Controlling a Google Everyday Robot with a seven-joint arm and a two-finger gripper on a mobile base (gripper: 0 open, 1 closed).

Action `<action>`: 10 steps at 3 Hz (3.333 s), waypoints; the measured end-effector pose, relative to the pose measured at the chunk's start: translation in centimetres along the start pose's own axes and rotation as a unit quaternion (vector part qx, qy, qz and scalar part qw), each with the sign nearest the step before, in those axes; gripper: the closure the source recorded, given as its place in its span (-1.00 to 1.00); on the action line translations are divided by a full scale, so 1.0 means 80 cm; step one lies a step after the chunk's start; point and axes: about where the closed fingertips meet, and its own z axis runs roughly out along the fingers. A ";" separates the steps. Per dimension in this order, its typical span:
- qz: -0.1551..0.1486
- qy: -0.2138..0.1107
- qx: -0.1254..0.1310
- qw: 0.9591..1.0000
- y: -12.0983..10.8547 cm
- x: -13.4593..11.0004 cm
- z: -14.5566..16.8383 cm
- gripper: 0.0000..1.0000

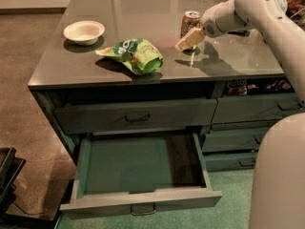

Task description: Place orange can into middle drawer

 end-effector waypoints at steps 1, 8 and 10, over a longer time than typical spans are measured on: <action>0.016 -0.011 0.000 1.000 -0.001 0.001 0.014 -0.71; -0.046 -0.040 -0.136 0.989 0.016 -0.018 -0.136 1.00; -0.068 -0.071 -0.171 0.980 0.047 -0.024 -0.171 1.00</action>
Offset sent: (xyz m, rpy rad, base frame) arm 0.0079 0.0036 -0.0064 0.0349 0.0001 -0.0103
